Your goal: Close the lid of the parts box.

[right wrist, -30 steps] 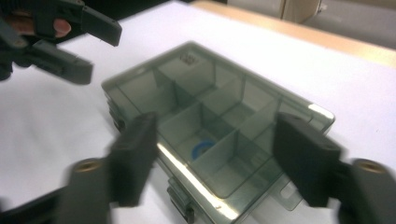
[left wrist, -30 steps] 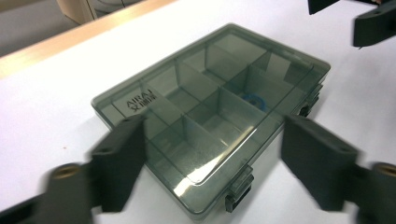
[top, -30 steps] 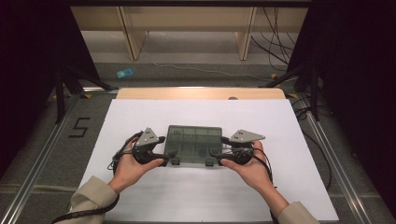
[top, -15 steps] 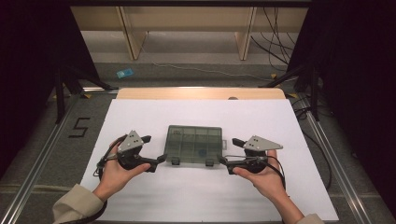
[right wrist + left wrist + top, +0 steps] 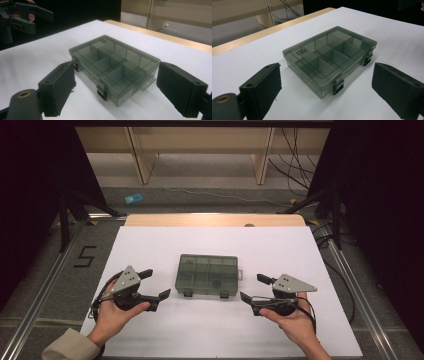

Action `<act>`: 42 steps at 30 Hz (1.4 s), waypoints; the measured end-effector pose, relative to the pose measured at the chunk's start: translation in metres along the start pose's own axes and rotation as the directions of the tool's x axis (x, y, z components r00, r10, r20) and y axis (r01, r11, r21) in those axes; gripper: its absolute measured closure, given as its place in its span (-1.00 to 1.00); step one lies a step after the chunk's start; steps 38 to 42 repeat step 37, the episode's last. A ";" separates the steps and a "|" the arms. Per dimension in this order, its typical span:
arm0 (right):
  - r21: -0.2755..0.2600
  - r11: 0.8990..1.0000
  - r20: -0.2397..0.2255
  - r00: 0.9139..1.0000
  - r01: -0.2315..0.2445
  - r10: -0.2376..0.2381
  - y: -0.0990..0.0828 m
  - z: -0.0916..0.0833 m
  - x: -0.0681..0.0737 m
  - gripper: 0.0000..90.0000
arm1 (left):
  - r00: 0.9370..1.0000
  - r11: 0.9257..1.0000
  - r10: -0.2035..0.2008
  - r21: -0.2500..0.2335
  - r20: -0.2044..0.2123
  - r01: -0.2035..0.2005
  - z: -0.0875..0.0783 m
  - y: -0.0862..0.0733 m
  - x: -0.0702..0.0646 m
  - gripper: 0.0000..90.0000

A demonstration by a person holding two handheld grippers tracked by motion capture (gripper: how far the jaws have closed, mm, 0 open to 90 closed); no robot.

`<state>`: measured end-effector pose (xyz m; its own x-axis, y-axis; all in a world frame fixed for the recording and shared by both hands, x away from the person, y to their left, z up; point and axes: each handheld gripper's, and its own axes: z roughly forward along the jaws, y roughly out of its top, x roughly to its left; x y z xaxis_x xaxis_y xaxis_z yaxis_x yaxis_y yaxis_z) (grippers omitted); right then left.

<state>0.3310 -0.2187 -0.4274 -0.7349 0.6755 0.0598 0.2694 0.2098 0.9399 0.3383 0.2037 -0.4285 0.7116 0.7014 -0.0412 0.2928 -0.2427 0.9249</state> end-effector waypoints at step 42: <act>-0.051 0.999 0.045 0.999 0.008 -0.006 -0.013 -0.031 -0.006 -0.63 | 0.999 0.998 -0.042 -0.046 -0.020 0.041 -0.010 -0.011 -0.013 -0.81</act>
